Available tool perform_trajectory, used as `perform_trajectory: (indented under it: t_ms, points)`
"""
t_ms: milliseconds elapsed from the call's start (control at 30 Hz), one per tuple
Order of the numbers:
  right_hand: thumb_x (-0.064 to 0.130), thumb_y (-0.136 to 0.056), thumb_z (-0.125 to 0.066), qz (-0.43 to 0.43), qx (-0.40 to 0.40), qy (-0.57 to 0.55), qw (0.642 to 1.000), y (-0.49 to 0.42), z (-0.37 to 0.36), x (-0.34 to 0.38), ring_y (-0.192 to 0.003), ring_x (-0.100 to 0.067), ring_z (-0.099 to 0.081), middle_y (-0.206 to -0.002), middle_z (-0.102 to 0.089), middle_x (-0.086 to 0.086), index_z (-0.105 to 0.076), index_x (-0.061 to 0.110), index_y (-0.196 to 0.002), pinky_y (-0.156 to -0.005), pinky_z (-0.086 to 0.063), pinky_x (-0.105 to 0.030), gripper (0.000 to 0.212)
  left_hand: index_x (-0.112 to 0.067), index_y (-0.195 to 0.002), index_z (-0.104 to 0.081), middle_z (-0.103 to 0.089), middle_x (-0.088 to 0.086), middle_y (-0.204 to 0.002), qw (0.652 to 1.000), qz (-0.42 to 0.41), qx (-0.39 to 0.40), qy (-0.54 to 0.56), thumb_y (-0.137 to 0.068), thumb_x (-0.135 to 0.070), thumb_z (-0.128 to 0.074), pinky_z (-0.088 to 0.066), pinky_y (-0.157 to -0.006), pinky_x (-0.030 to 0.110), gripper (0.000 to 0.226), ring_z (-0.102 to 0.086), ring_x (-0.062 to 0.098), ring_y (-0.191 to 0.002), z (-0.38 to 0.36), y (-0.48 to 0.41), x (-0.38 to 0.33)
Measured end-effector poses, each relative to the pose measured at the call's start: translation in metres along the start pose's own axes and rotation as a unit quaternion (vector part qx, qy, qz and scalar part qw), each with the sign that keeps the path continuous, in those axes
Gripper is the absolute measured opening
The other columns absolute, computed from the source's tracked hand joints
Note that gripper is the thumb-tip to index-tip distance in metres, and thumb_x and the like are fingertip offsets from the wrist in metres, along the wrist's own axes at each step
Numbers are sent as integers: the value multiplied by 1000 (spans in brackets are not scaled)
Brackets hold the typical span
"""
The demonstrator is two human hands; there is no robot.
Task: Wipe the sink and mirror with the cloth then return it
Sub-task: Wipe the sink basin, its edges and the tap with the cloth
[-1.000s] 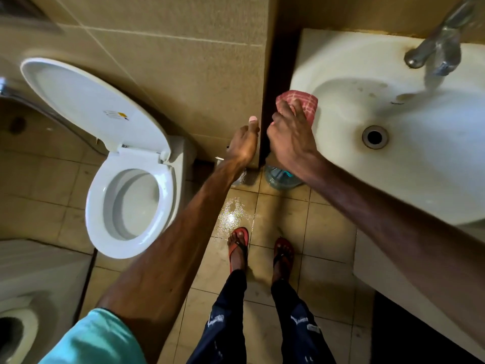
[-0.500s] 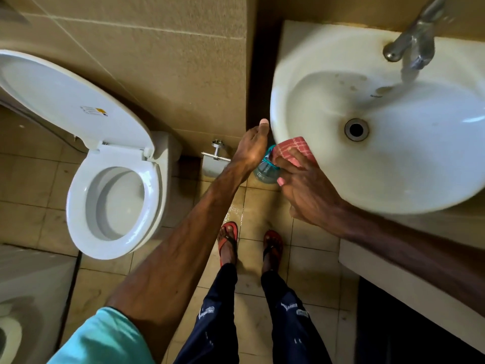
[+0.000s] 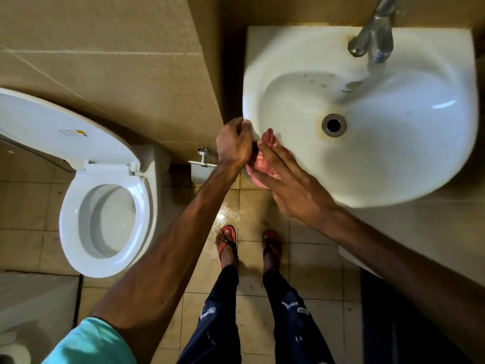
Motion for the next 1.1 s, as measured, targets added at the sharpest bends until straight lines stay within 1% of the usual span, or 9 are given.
perform_trajectory:
  t_ms: [100, 200, 367, 500, 633, 700, 800, 900, 1100]
  points:
    - [13, -95, -48, 10, 12, 41, 999, 24, 6, 4, -160, -40, -10, -171, -3, -25, -24, 19, -164, -127, -25, -53, 73, -8, -80, -58, -55, 8, -73, 998, -20, -18, -53, -106, -23, -43, -32, -63, 33, 33, -51, 28, -69, 0, 3, -6]
    - [10, -100, -39, -14, 17, 22, 1000, 42, 8, 6, -159, -39, -12, -173, 2, -17, -20, 8, -164, -125, -28, -53, 67, 1, -102, -67, -69, 19, -92, 994, -32, -8, -109, -108, -25, -40, -38, -67, 33, 38, -63, 40, -83, -1, 3, -10]
    - [32, -96, -53, -163, 28, -140, 976, 32, 17, -1, -144, -35, -45, -162, -37, -24, -21, -3, -161, -118, -42, -49, 80, 0, -110, -68, -72, 25, -106, 985, -47, 8, -166, -108, -26, -41, -48, -79, 43, 37, -66, 47, -100, 1, -2, -16]
    - [39, -105, -49, -238, 82, -336, 908, 4, 24, -12, -140, -29, -48, -158, -44, -15, -19, 9, -163, -116, -39, -43, 72, 1, -108, -68, -73, 23, -102, 981, -45, 20, -189, -109, -27, -41, -49, -75, 39, 39, -69, 43, -96, 2, -3, -19]
    - [46, -110, -40, -272, 97, -504, 814, -26, 8, -34, -127, -22, -60, -143, -58, -4, -38, 26, -153, -103, -50, -35, 48, 3, -109, -67, -70, 21, -100, 975, 6, 30, -221, -106, -28, -42, -48, -75, 38, 40, -69, 38, -98, 0, -8, -22]
    - [48, -110, -34, -286, 97, -524, 796, -36, -10, -46, -139, -23, -49, -149, -53, -6, -40, 24, -151, -119, -35, -39, 48, 4, -113, -65, -69, 19, -104, 972, 25, 23, -231, -106, -28, -40, -49, -78, 38, 40, -68, 33, -98, 1, -7, -27]
    - [41, -113, -29, -320, 126, -458, 819, -41, -35, -66, -157, -26, -18, -167, -26, -18, -24, 7, -159, -122, -9, -27, 58, 4, -116, -62, -68, 27, -118, 970, 34, 9, -241, -105, -27, -38, -51, -91, 45, 40, -64, 45, -112, -2, -4, -31]
    - [44, -112, -28, -328, 142, -415, 837, -35, -59, -88, -161, -25, 6, -174, 1, -13, -2, 10, -165, -125, 7, -30, 68, 2, -116, -62, -67, 26, -120, 967, 44, 4, -250, -105, -27, -36, -51, -93, 47, 40, -63, 45, -115, -5, -2, -32]
    - [37, -113, -33, -369, 119, -312, 868, -15, -82, -141, -161, -32, -1, -172, -7, -21, -8, -2, -162, -128, 4, -35, 68, 2, -113, -63, -69, 25, -119, 961, 28, -8, -274, -106, -24, -37, -50, -91, 44, 37, -63, 44, -115, -6, 2, -35]
Point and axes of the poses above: each hand's wrist, its own y-axis away from the middle knuckle, its own z-axis out of the back of the hand, x = y × z, the point moved 4 cm from there along -y, towards the middle knuckle
